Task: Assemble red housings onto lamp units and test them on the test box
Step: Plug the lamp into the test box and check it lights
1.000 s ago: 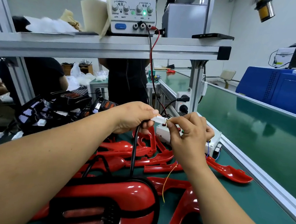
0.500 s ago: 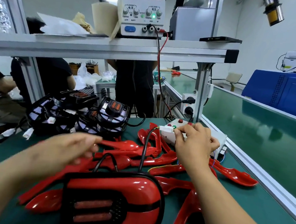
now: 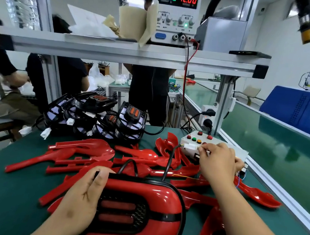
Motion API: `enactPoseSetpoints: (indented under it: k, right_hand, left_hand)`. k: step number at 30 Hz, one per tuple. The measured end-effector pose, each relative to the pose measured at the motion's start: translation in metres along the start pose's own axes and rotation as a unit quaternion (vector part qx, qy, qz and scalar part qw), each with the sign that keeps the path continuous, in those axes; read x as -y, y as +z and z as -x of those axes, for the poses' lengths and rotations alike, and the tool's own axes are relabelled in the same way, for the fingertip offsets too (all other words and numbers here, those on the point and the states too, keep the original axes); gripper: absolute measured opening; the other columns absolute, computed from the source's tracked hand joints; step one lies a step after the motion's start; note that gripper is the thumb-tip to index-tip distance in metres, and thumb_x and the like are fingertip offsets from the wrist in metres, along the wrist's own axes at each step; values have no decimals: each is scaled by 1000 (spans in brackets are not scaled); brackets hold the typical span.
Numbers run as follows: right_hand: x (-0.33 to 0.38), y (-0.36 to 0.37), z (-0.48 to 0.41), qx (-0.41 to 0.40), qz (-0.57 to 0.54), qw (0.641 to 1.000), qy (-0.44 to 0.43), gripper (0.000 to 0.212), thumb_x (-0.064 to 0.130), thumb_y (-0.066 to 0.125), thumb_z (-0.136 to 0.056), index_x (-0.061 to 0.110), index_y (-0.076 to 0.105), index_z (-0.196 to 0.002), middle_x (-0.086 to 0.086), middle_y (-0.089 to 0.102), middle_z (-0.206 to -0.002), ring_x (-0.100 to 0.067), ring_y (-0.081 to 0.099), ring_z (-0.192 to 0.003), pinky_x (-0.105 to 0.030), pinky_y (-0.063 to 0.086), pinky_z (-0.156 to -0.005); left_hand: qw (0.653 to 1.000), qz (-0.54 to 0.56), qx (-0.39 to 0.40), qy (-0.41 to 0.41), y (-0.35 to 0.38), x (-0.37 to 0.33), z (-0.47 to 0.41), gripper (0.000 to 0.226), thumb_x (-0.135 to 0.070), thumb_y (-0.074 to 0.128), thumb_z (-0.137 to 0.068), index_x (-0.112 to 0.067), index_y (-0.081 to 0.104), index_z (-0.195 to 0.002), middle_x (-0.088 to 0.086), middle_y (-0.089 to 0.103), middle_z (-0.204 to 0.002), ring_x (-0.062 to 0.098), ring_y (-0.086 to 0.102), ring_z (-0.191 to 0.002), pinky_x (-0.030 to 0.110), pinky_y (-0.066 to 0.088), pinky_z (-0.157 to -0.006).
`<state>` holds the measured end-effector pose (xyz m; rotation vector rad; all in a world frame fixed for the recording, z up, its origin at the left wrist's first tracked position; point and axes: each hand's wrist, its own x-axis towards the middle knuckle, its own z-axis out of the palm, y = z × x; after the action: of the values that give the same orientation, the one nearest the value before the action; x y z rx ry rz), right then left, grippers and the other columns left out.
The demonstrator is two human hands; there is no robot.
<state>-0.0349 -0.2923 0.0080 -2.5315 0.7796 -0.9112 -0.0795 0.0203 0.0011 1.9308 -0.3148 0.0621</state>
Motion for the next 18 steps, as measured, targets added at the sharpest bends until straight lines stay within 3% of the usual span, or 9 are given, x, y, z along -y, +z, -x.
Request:
enactPoseSetpoints:
  k: [2, 3, 5, 7, 11, 13, 15, 18]
  right_hand:
    - [3, 1, -1, 38, 33, 998, -26, 22, 37, 49, -95, 39, 71, -94, 8, 50, -97, -21, 44, -111, -43, 25, -97]
    - [6, 2, -2, 65, 58, 995, -44, 23, 34, 48, -94, 39, 70, -91, 8, 50, -96, -21, 45, -110, -44, 27, -96]
    - [12, 6, -2, 121, 99, 985, -75, 26, 32, 45, -94, 33, 64, -75, 7, 51, -95, -21, 47, -108, -42, 27, -91]
    - [18, 11, -1, 156, 115, 977, -94, 31, 32, 44, -94, 26, 53, -65, 7, 55, -96, -20, 51, -108, -43, 27, -93]
    - [22, 18, -8, 174, 111, 972, -111, 20, 45, 46, -94, 34, 62, -90, 10, 65, -104, -17, 57, -108, -45, 24, -103]
    - [21, 19, -16, 181, 101, 971, -122, 21, 54, 49, -90, 34, 53, -92, 9, 65, -106, -19, 58, -108, -43, 31, -98]
    - [23, 21, -25, 192, 122, 964, -136, 34, 65, 47, -86, 32, 43, -92, 5, 60, -116, -22, 53, -115, -43, 35, -94]
    - [27, 32, -36, 211, 163, 952, -151, 51, 76, 35, -85, 29, 42, -104, 1, 45, -140, -22, 30, -139, -50, 27, -104]
  left_hand:
    - [998, 54, -32, -11, 4, -3, -7, 37, -67, 30, -81, -50, 62, -90, -28, 66, -93, -21, 53, -84, 14, 37, -78]
    - [995, 87, -46, -25, 4, -5, -12, 37, -69, 32, -78, -51, 62, -91, -33, 63, -97, -24, 49, -92, 14, 35, -87]
    - [988, 131, -59, -56, 1, -6, -25, 51, -73, 34, -73, -50, 55, -114, -32, 45, -121, -12, 34, -118, 23, 26, -105]
    - [986, 139, -45, -81, -4, -7, -37, 78, -76, 32, -74, -37, 43, -141, -24, 37, -130, -2, 27, -126, 34, 23, -111]
    - [981, 156, -4, -116, -9, -7, -52, 88, -78, 31, -76, -32, 29, -151, -12, 28, -157, 13, 22, -145, 40, 19, -117]
    - [978, 164, 24, -129, -10, -6, -54, 94, -81, 34, -72, -32, 28, -152, -9, 27, -159, 16, 22, -147, 42, 18, -118]
    - [977, 165, 50, -126, -10, -5, -55, 100, -85, 35, -67, -33, 29, -152, -8, 29, -158, 18, 24, -146, 45, 19, -120]
    - [978, 161, 65, -113, -8, -5, -53, 102, -85, 32, -68, -31, 23, -154, -7, 25, -160, 17, 22, -147, 43, 19, -118]
